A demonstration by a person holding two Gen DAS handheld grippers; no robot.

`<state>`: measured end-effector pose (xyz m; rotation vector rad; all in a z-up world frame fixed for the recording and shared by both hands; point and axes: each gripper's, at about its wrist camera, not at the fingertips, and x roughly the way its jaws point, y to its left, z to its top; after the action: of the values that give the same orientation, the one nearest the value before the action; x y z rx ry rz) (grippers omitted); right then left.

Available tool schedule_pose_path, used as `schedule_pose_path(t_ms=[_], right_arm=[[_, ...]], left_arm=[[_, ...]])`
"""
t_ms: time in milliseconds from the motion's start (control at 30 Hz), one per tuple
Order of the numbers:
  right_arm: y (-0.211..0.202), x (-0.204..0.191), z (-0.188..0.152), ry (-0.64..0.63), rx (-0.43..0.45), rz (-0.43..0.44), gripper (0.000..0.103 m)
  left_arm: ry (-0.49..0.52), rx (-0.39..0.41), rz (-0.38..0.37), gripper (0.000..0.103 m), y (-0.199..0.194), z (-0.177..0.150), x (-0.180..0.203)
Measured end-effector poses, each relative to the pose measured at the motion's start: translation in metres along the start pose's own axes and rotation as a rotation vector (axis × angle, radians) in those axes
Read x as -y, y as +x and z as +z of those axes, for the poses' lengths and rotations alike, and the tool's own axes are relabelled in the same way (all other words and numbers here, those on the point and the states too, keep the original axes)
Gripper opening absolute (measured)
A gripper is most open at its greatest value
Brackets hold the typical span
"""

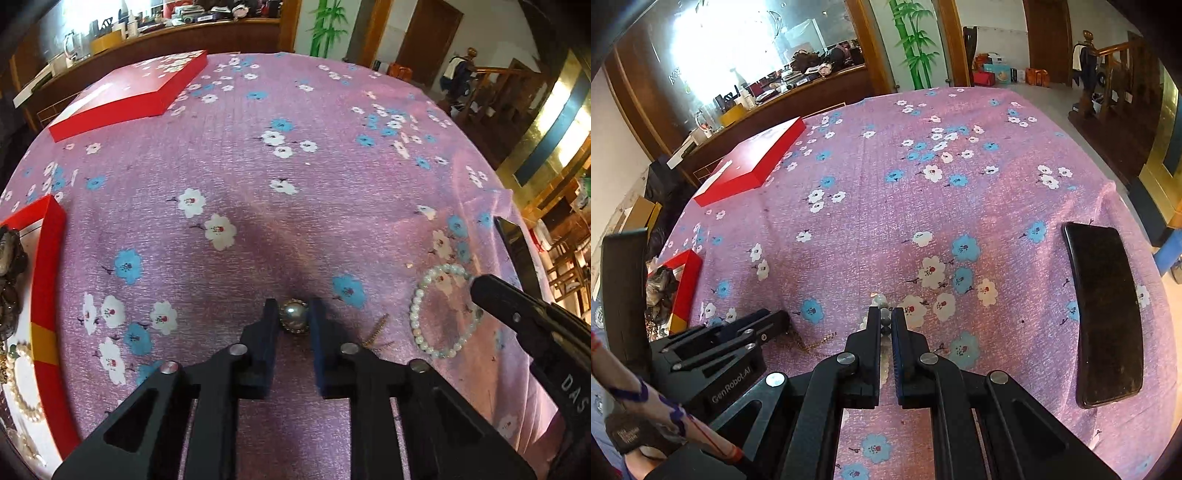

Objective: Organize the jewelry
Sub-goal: 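Grasp the silver-ball brooch with the left tool while the right tool grasps the white pearl bracelet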

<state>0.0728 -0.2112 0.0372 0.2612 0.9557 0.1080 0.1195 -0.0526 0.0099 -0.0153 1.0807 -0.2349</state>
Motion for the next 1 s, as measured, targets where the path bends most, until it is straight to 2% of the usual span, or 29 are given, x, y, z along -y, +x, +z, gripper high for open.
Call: schedule_pose_path(t_ms=[200, 300, 400, 567, 1000], right_arm=[[-0.006, -0.004, -0.001, -0.004, 0.014, 0.035, 0.005], [-0.007, -0.014, -0.004, -0.032, 0.02, 0.063, 0.005], [-0.01, -0.021, -0.006, -0.054, 0.035, 0.082, 0.005], [-0.013, -0.025, -0.008, -0.061, 0.051, 0.114, 0.005], [-0.023, -0.03, -0.009, -0.069, 0.085, 0.155, 0.005]], left_arm=[[-0.037, 0.085, 0.002, 0.015, -0.021, -0.021, -0.027], [-0.063, 0.149, -0.016, 0.015, -0.037, -0.018, -0.038], [-0.048, 0.212, 0.0, 0.015, -0.05, -0.017, -0.038], [-0.007, 0.211, 0.013, 0.015, -0.047, -0.018, -0.031], [0.007, 0.274, 0.078, 0.015, -0.057, -0.022, -0.028]])
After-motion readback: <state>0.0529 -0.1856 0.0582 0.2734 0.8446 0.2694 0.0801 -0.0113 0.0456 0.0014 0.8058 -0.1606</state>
